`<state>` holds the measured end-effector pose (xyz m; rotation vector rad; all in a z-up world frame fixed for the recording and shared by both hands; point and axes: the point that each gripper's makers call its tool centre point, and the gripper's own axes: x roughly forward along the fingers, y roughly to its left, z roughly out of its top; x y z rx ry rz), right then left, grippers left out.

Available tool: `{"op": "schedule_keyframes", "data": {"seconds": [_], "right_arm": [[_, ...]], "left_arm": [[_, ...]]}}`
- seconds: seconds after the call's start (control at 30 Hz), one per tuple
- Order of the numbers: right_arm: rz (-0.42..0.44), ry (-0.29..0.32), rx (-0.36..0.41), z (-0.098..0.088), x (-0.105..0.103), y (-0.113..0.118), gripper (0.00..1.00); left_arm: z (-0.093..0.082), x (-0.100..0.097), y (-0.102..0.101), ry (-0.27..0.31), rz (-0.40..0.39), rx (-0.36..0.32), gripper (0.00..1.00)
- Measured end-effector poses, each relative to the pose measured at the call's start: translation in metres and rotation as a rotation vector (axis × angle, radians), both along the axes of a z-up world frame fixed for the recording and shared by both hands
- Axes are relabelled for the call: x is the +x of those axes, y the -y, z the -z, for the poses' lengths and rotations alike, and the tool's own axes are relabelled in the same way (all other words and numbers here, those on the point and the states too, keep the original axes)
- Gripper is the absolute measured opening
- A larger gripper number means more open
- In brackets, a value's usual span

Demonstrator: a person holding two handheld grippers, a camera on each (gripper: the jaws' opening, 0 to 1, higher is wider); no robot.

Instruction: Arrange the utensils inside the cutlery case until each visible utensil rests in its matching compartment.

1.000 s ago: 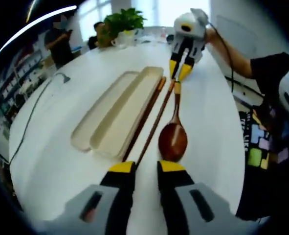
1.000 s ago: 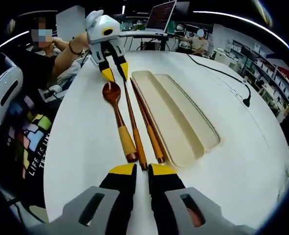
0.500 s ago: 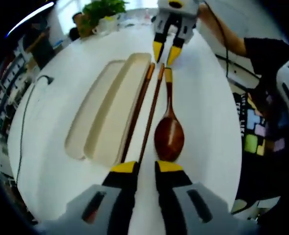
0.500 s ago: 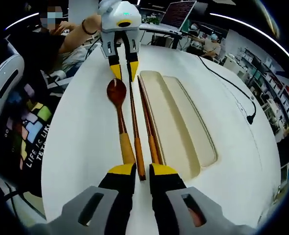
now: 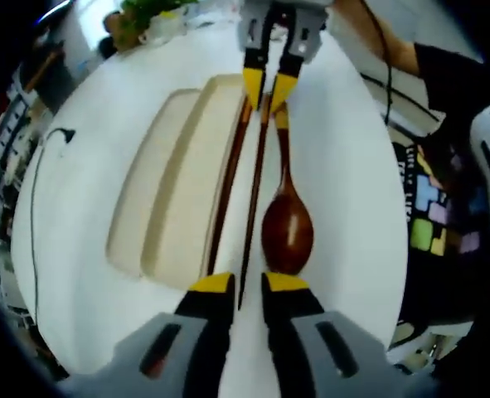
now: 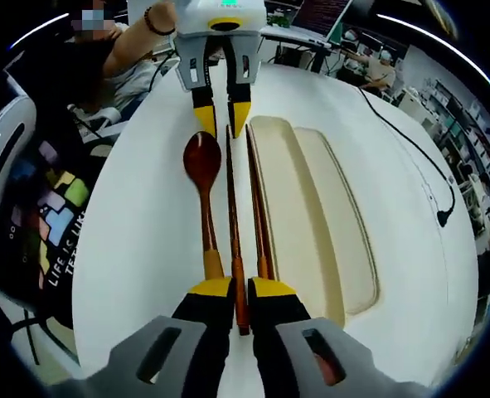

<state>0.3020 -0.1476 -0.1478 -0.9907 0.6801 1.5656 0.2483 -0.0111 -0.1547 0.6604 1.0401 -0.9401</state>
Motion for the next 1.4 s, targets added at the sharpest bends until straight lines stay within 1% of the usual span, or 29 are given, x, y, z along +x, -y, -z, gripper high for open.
{"op": "schedule_keyframes", "data": {"seconds": [0.13, 0.27, 0.37, 0.47, 0.53, 0.63, 0.73, 0.77, 0.87, 0.97, 1.0, 1.03, 1.1, 1.17, 1.23, 1.27, 1.3, 1.4], "right_arm": [[-0.001, -0.007, -0.022, 0.002, 0.004, 0.002, 0.05], [-0.002, -0.019, -0.036, 0.003, 0.005, 0.004, 0.05], [0.002, -0.030, -0.047, 0.003, 0.007, 0.004, 0.05], [-0.014, -0.018, -0.071, 0.003, 0.009, 0.004, 0.05], [-0.016, -0.014, -0.102, 0.003, 0.010, 0.004, 0.05], [0.017, -0.019, -0.158, 0.004, 0.010, 0.006, 0.05], [0.009, -0.003, -0.218, 0.005, 0.009, 0.006, 0.05], [0.004, 0.008, -0.239, 0.005, 0.011, 0.005, 0.05], [-0.054, 0.043, -0.294, 0.006, 0.008, 0.006, 0.05], [-0.006, 0.043, -0.362, 0.007, 0.005, 0.005, 0.05], [-0.010, 0.050, -0.369, 0.009, 0.004, 0.003, 0.04], [-0.043, 0.066, -0.379, 0.009, 0.004, 0.004, 0.04], [-0.057, 0.082, -0.389, 0.008, 0.004, 0.003, 0.04], [-0.101, 0.105, -0.394, 0.008, 0.004, 0.004, 0.05], [-0.093, 0.105, -0.394, 0.009, 0.003, 0.004, 0.05], [-0.060, 0.103, -0.400, 0.009, 0.004, 0.005, 0.05], [-0.067, 0.106, -0.404, 0.009, 0.004, 0.004, 0.05], [-0.075, 0.106, -0.404, 0.009, 0.004, 0.006, 0.04]], "left_arm": [[0.000, 0.003, -0.001, -0.009, 0.000, 0.008, 0.11], [0.000, 0.008, -0.003, -0.005, 0.005, 0.033, 0.05], [-0.001, 0.011, -0.003, -0.019, 0.003, 0.039, 0.05], [-0.001, 0.015, -0.005, -0.027, 0.012, 0.049, 0.04], [-0.002, 0.018, -0.006, -0.028, 0.024, 0.063, 0.04], [-0.002, 0.017, -0.004, -0.041, 0.042, 0.087, 0.03], [0.000, 0.016, -0.001, -0.052, 0.059, 0.114, 0.03], [0.000, 0.016, -0.001, -0.056, 0.061, 0.121, 0.03], [0.001, 0.014, 0.001, -0.074, 0.076, 0.145, 0.03], [0.002, 0.013, 0.004, -0.095, 0.065, 0.160, 0.03], [0.002, 0.012, 0.004, -0.100, 0.069, 0.163, 0.03], [0.002, 0.011, 0.004, -0.105, 0.067, 0.163, 0.03], [0.002, 0.010, 0.004, -0.108, 0.064, 0.167, 0.03], [0.003, 0.008, 0.005, -0.101, 0.074, 0.173, 0.03], [0.003, 0.008, 0.005, -0.102, 0.065, 0.174, 0.03], [0.003, 0.008, 0.005, -0.102, 0.064, 0.175, 0.03], [0.004, 0.007, 0.006, -0.102, 0.067, 0.179, 0.03], [0.004, 0.007, 0.007, -0.085, 0.125, 0.210, 0.02]]}}
